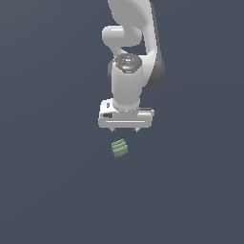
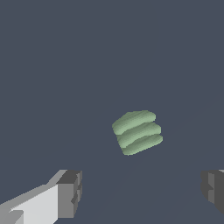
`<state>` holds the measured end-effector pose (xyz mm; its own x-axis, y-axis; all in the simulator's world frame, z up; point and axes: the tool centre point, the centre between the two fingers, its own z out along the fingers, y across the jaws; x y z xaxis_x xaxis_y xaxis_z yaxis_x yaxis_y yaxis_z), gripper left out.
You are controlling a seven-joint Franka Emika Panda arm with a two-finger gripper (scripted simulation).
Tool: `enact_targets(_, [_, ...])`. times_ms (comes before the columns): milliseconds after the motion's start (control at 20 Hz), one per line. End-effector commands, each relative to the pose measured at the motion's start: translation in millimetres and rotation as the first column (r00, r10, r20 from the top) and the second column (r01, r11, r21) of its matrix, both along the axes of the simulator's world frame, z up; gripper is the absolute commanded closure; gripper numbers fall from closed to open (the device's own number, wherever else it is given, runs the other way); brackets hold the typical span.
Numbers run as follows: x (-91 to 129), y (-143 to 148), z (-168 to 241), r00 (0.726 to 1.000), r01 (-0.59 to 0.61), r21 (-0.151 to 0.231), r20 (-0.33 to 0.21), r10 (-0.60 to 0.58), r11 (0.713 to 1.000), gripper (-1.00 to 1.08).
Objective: Pick up the object and move it to a goal position.
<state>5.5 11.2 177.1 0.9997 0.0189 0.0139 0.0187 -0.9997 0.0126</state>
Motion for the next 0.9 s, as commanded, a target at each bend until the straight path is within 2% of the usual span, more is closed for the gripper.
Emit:
enact_targets(0, [0.0,0.0,0.0,1.000,0.000,0.000,0.000,0.000,1.000,-0.92])
enact_targets(450, [-7.2,-2.7,-2.8,0.998,0.055,0.019,-0.027,-0.054,0.998,-0.92])
enact_targets(850, [-6.8,-2.9,-4.0,0.997,0.073,0.020,-0.027,-0.073,0.997,-0.92])
